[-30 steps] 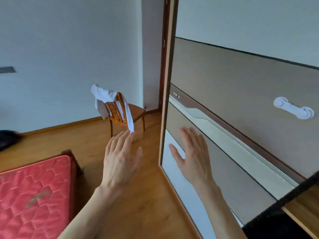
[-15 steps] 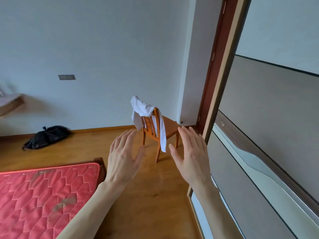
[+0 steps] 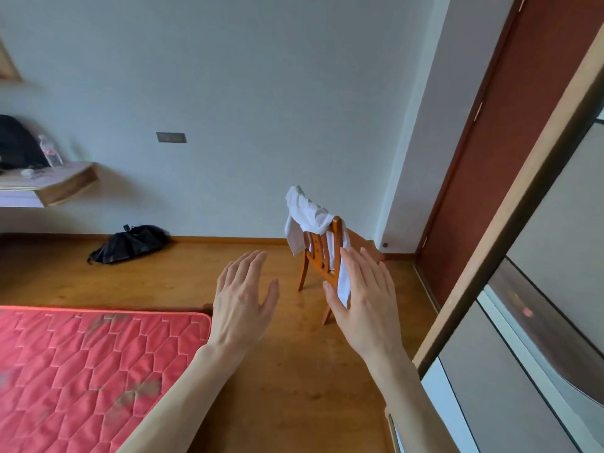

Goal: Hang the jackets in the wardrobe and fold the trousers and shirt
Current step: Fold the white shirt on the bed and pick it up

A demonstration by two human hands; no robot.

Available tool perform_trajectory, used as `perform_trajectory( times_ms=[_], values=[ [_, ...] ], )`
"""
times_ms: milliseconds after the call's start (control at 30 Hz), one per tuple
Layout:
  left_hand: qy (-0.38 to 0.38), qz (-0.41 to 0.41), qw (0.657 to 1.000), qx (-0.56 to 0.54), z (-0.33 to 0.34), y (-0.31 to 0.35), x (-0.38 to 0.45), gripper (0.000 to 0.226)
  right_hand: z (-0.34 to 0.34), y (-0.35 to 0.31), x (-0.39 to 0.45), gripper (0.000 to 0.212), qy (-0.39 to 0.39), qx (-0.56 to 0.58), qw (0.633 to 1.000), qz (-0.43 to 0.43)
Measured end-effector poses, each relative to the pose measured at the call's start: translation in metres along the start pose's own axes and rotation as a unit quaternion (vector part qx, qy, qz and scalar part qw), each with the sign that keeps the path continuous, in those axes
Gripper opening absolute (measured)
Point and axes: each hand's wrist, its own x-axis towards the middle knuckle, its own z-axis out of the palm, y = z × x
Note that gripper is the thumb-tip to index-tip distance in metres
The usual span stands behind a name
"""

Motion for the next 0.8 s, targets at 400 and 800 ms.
perform_trajectory(
  times_ms=[400,800],
  values=[
    [0.006,-0.004,1.0,-0.013,0.08,-0.118,0.149,0.053,0.131,-0.006,0.146,0.066,-0.04,0.051,0.996,0.059],
    [-0.059,0.021,0.997,-0.037,0.188,-0.187,0.244,0.049,0.24,0.032,0.223,0.073,-0.05,0.024,0.989,0.139]
  ],
)
